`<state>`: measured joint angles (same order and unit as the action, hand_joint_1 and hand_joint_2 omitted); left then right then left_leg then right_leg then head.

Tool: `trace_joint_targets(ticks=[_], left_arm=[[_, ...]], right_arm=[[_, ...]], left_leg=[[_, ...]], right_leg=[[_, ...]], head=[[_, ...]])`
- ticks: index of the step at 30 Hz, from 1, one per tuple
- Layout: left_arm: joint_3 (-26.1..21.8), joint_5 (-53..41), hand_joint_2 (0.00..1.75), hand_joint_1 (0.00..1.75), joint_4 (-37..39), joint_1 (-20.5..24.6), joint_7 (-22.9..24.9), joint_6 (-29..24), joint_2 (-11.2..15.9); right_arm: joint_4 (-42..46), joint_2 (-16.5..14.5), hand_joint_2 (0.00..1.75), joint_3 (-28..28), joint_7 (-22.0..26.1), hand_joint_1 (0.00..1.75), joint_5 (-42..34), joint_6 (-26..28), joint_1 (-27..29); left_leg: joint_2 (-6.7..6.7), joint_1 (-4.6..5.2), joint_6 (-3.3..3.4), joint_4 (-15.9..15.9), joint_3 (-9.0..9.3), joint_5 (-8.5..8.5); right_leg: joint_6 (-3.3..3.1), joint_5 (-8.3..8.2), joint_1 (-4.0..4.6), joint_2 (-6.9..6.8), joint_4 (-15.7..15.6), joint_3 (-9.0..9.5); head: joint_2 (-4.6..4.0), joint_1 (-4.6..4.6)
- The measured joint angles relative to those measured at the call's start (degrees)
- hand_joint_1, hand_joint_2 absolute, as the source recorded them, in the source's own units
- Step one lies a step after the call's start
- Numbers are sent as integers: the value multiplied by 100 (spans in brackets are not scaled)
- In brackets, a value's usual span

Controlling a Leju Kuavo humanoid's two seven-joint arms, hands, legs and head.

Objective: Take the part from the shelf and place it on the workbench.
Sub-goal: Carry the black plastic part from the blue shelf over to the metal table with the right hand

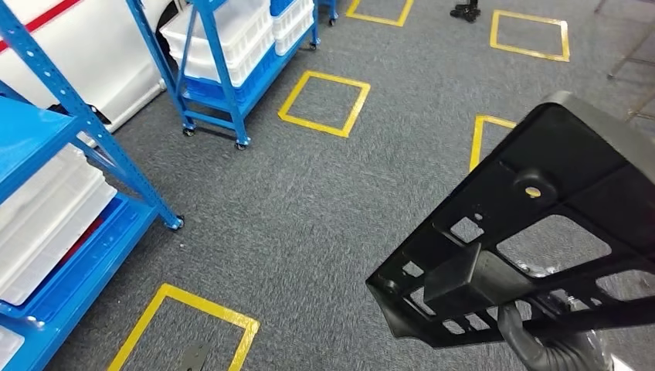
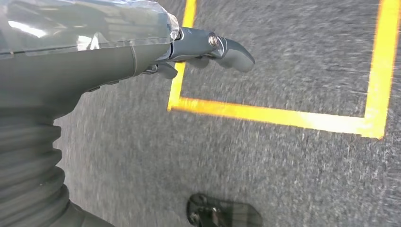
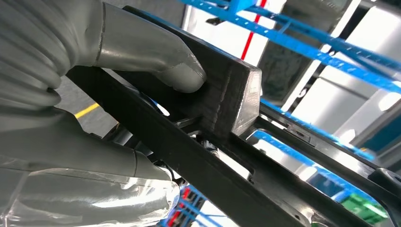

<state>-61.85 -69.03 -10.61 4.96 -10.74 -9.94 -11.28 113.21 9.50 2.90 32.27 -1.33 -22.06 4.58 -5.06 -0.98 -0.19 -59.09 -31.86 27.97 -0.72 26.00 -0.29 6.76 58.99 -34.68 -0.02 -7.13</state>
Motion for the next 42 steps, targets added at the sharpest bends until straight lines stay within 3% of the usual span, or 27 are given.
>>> trace_joint_targets(ticks=[2,3,5,7,9,10,11,12,14,15,17,18,20,22,23,24,25,27,29,31,33,35,37,39,40,41,42], left_arm=[[-1,-14,175,0,1,5,-2,4,1],[-2,-23,175,0,0,9,-4,4,1],[-3,-42,175,0,-1,14,-6,6,2],[-3,-52,175,0,-1,4,-8,11,4],[-4,-54,175,0,-1,-7,-8,15,4],[-5,-54,175,0,-1,-6,-8,15,4],[-5,-54,175,0,-2,-2,-8,15,4],[-5,-54,175,0,-1,3,-8,16,4],[-5,-54,175,0,0,10,-11,20,3],[-5,-55,175,0,0,12,-13,23,3],[-5,-56,175,0,0,21,-19,32,-3],[-5,-57,175,0,-1,28,-21,37,-7],[-5,-58,175,0,-1,39,-27,46,-14],[-5,-62,175,0,-1,30,-28,52,-13],[-5,-65,175,0,0,19,-26,53,-13],[-5,-67,175,0,0,7,-23,54,-13],[-5,-67,175,0,0,-2,-20,54,-13],[-5,-69,175,0,-1,-3,-17,54,-11],[-4,-72,175,0,-1,2,-16,53,-9],[-4,-74,175,0,-1,6,-13,52,-7],[-4,-75,175,0,-2,16,-9,53,-5],[-4,-80,175,0,-2,29,-8,55,-5],[-3,-89,175,0,-2,27,-8,57,-4],[-4,-94,175,0,-2,15,-6,61,-1],[-5,-96,175,0,-2,14,-5,62,1],[-5,-97,175,0,-2,17,-4,63,2],[-5,-97,175,0,-2,22,-1,65,2]], right_arm=[[-9,-1,175,-52,-27,175,-28,3,-1],[-9,-1,175,-90,-36,175,-40,4,10],[-8,0,175,-157,-46,175,-58,9,14],[-10,-2,175,-198,-51,175,-65,11,20],[-17,-3,175,-222,-55,175,-66,8,42],[-21,-3,175,-230,-56,175,-66,7,50],[-24,-3,175,-236,-57,175,-66,5,54],[-25,-3,175,-242,-57,175,-66,4,55],[-24,-3,175,-259,-58,175,-66,1,55],[-24,-3,175,-266,-58,175,-67,-1,58],[-22,-3,175,-275,-58,175,-68,-3,73],[-21,-3,175,-280,-59,175,-68,-5,83],[-15,-3,175,-290,-58,175,-68,-9,81],[-13,-7,175,-291,-60,175,-67,-17,73],[-13,-9,175,-290,-63,175,-66,-22,76],[-14,-12,175,-289,-68,175,-65,-28,83],[-14,-14,175,-288,-74,175,-64,-32,88],[-15,-14,175,-287,-92,175,-63,-42,95],[-15,-14,175,-287,-108,175,-61,-50,93],[-14,-16,175,-285,-117,175,-57,-54,93],[-14,-18,175,-285,-122,175,-53,-54,105],[-14,-17,175,-288,-126,175,-52,-51,103],[-13,-19,175,-290,-135,175,-52,-46,86],[-17,-21,175,-290,-146,175,-52,-45,81],[-20,-21,175,-290,-150,175,-52,-45,84],[-21,-21,175,-290,-154,175,-52,-46,83],[-22,-21,175,-290,-159,175,-52,-48,78]], left_leg=[[70,16,47,58,25,-2],[144,18,88,95,41,-24],[304,6,161,182,80,-70],[471,23,190,209,95,-77],[645,40,192,207,96,-60],[727,43,189,207,103,-47],[802,44,180,206,117,-33],[870,44,166,206,140,-15],[978,62,116,205,185,27],[1025,69,85,203,204,46],[1126,74,26,212,240,70],[1125,65,-5,202,255,98],[907,48,-42,-32,186,271],[616,36,-46,-754,-151,632],[558,36,-46,-1165,-362,792],[540,36,-48,-1447,-522,855],[535,35,-47,-1507,-584,792],[475,30,-37,-988,-405,375],[275,14,-20,-258,-103,52],[171,18,13,22,14,6],[273,30,80,62,24,-22],[395,28,155,113,34,-59],[524,41,198,137,37,-71],[667,62,216,137,34,-59],[740,70,220,136,37,-51],[809,77,219,136,44,-40],[874,82,214,136,59,-27]], right_leg=[[90,-35,-29,143,-17,-47],[127,-31,-33,131,-10,-60],[184,141,-16,-154,252,-191],[233,498,-24,-525,934,-528],[271,667,-53,-636,1471,-805],[279,598,-62,-657,1458,-798],[278,432,-65,-692,1206,-660],[266,234,-59,-775,796,-428],[204,6,-2,-974,89,-30],[167,-17,29,-1022,-69,52],[100,-7,65,-933,-108,49],[71,-15,51,-876,-130,62],[0,-38,15,-766,-185,102],[-55,-41,5,-650,-202,123],[-68,-38,12,-581,-198,123],[-74,-34,18,-503,-191,125],[-74,-30,21,-424,-181,128],[-54,-10,14,-260,-147,141],[-9,21,7,-117,-91,131],[56,21,-1,10,-56,80],[124,3,-17,84,-51,37],[175,124,-10,-166,129,-53],[218,452,-5,-518,726,-339],[246,704,-26,-624,1372,-665],[249,690,-35,-640,1473,-719],[243,574,-38,-660,1353,-659],[225,386,-35,-709,1034,-490]], head=[[0,0],[0,1],[0,3],[0,3],[0,3],[0,3],[0,3],[0,3],[0,3],[0,3],[0,3],[0,3],[0,2],[0,1],[0,1],[0,1],[0,1],[0,1],[0,2],[0,3],[0,3],[0,4],[0,4],[0,4],[0,4],[0,4],[0,4]])
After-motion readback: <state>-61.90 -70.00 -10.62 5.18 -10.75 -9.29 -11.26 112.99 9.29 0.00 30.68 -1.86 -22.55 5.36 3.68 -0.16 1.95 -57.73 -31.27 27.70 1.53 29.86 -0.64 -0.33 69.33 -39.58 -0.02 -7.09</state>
